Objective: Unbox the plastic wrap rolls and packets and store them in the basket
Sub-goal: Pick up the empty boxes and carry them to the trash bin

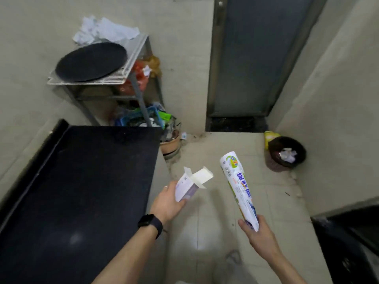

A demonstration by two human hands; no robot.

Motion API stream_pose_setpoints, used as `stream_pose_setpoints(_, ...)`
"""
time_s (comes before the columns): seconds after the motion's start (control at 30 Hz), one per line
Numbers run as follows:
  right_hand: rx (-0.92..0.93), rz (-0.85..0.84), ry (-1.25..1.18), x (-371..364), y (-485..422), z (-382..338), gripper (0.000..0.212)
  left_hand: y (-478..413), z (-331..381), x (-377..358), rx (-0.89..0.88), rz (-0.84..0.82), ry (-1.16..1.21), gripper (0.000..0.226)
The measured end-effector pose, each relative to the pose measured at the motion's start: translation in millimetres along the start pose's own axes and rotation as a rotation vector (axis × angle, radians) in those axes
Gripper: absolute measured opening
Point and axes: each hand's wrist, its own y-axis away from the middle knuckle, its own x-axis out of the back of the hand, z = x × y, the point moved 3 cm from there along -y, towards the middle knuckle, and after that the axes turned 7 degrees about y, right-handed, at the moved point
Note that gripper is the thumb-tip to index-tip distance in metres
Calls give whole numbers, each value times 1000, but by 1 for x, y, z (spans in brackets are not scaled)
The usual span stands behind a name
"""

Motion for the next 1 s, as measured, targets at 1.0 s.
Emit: stream_pose_setpoints(1.0,-424,205,206,327,-391,38,48,-426,423,-296,350,-667,416,81)
